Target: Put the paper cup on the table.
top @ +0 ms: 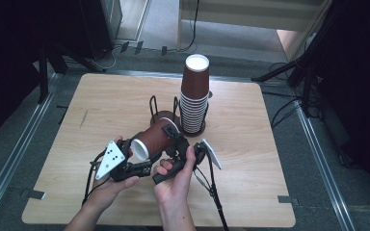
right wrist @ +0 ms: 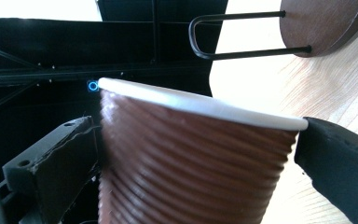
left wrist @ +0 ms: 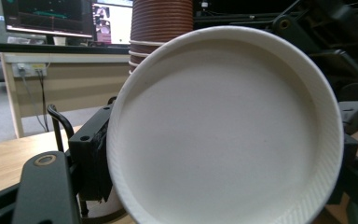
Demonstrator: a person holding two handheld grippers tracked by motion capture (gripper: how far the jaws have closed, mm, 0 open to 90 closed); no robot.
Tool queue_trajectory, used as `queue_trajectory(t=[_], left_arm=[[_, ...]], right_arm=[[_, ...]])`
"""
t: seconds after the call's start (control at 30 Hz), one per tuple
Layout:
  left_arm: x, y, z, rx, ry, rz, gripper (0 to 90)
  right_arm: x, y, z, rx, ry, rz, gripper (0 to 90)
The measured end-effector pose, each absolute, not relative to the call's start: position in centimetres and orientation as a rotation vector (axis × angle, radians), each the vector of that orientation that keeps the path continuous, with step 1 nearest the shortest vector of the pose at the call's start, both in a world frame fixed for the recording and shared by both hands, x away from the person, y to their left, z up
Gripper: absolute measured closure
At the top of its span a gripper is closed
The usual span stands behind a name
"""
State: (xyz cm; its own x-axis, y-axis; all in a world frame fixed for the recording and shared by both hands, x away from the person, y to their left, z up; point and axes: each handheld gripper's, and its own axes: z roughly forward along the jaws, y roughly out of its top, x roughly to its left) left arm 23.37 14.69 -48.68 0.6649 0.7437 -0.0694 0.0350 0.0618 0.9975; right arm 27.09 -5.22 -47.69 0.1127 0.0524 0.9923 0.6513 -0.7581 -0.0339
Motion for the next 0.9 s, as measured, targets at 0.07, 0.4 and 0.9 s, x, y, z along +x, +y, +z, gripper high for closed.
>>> queue_trajectory(t=[0.07, 0.4, 0.9], left_arm=[[23.4, 14.7, -48.7, 1.431, 0.694, 0.605, 20.8], [23.3, 14.5, -48.7, 1.448, 0.672, 0.588, 20.9], [23.4, 15.1, -48.5, 1.475, 0.654, 0.548, 20.4]], right_arm=[[27.3, -5.2, -47.8, -1.923, -0.680, -1.681, 0.0], [27.7, -5.2, -48.2, -1.883, -0.684, -1.665, 0.0], [28.0, -5.0, -48.8, -1.799, -0.661, -1.664, 5.4]])
